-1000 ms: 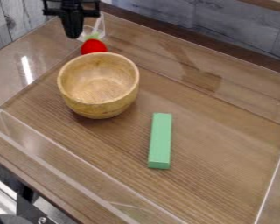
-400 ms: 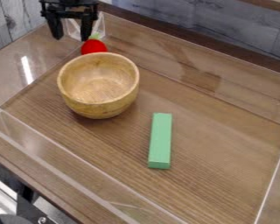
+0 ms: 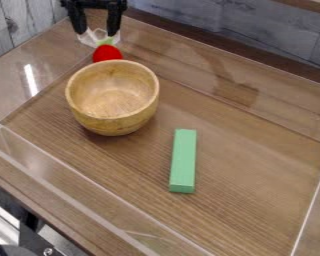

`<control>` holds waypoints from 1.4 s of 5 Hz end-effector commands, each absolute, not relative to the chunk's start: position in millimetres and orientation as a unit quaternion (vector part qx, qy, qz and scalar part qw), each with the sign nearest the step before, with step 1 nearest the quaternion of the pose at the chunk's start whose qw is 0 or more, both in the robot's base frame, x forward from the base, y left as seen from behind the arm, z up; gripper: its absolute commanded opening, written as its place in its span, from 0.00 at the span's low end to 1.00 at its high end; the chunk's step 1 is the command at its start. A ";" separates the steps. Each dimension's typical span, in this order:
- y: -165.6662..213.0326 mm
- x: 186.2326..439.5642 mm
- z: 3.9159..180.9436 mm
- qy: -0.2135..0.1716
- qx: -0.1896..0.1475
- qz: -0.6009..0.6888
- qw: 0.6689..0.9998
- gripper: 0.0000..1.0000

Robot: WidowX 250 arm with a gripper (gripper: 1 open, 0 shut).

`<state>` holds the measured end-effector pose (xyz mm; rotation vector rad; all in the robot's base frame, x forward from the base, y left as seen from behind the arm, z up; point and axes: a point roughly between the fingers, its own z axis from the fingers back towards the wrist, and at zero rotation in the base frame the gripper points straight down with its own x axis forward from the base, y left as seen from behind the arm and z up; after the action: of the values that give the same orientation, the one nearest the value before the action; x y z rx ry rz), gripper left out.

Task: Move the red fruit to the left

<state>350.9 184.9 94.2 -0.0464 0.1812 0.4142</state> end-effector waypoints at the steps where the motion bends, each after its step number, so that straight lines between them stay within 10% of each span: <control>1: 175.6 354.3 145.7 0.027 -0.004 0.191 0.981 1.00; 3: 151.5 356.7 154.6 0.021 -0.002 0.165 0.986 1.00; 4: 131.5 364.5 152.6 0.021 -0.001 0.142 0.990 0.00; 7: 59.9 368.6 144.7 0.022 -0.006 0.087 0.996 0.00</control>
<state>368.1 53.6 105.8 -0.0281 0.1566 0.1614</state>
